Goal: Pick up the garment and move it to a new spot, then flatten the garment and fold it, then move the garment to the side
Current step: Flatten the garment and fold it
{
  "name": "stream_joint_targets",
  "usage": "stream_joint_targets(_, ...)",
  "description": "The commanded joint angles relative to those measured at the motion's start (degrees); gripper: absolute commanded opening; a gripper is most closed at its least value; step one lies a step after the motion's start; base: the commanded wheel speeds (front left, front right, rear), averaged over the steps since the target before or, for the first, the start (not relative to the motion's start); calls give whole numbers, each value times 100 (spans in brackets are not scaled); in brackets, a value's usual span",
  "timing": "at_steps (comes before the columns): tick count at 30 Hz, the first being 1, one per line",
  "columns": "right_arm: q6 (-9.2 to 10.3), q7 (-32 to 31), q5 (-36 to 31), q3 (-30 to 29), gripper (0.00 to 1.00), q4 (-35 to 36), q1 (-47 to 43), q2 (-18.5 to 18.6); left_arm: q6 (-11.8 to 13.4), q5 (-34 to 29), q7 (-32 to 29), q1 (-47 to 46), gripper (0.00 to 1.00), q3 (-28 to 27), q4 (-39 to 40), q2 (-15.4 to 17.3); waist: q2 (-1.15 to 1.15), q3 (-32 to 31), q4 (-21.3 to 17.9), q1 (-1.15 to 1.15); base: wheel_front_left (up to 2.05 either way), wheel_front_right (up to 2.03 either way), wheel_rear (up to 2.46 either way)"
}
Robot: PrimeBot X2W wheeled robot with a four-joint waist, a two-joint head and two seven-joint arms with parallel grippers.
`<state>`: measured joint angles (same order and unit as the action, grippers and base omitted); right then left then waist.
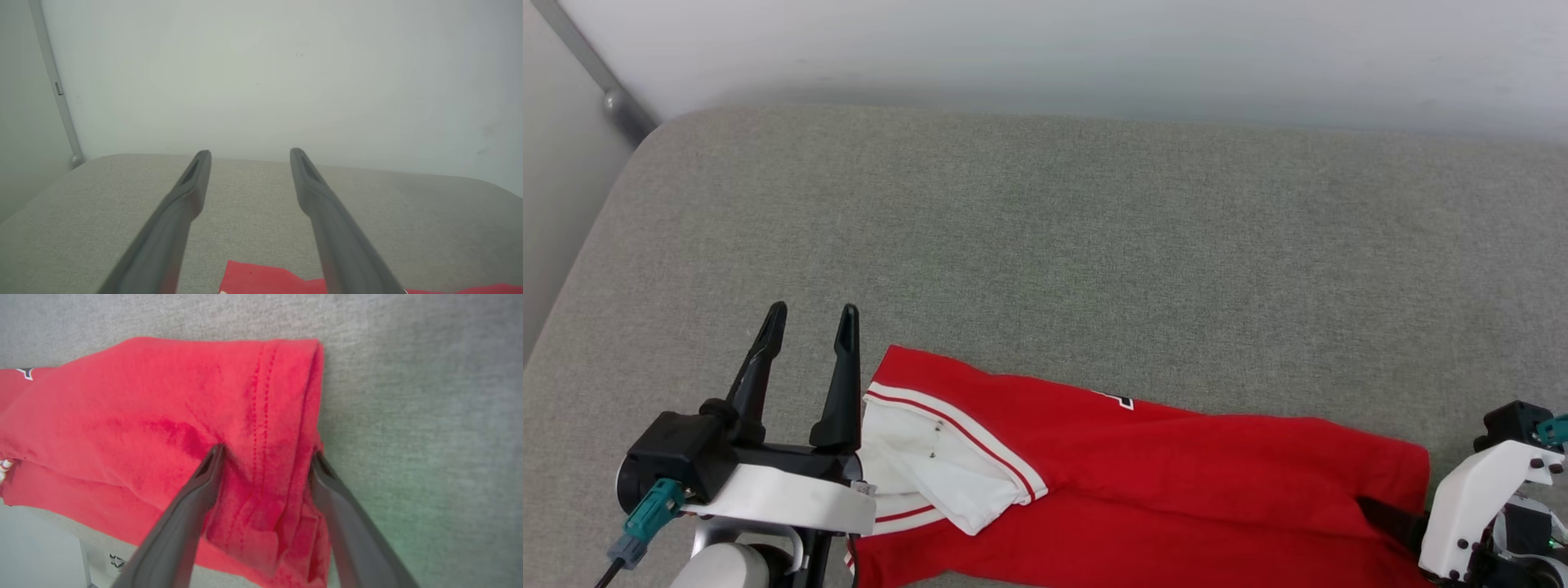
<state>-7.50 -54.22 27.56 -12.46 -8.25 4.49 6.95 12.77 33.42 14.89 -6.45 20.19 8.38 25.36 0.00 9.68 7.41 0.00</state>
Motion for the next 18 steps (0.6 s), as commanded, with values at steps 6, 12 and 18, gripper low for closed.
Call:
stream_joint_targets(6, 3, 18, 261, 294, 0, -306, 39, -30, -21, -50, 36, 101, 100, -85, -21, 5, 0, -81, -49, 0, 0, 0, 0)
stream_joint_targets(12, 3, 147, 434, 391, 0, -157, 212, 182, -33, -59, 36, 152, 100, -88, -23, 41, 0, -165, -63, 0, 0, 0, 0)
stream_joint_targets(18, 3, 234, 582, 496, 0, 138, 292, 389, 21, -77, 9, 222, 100, -85, -15, 80, 0, -253, -167, 0, 0, 0, 0)
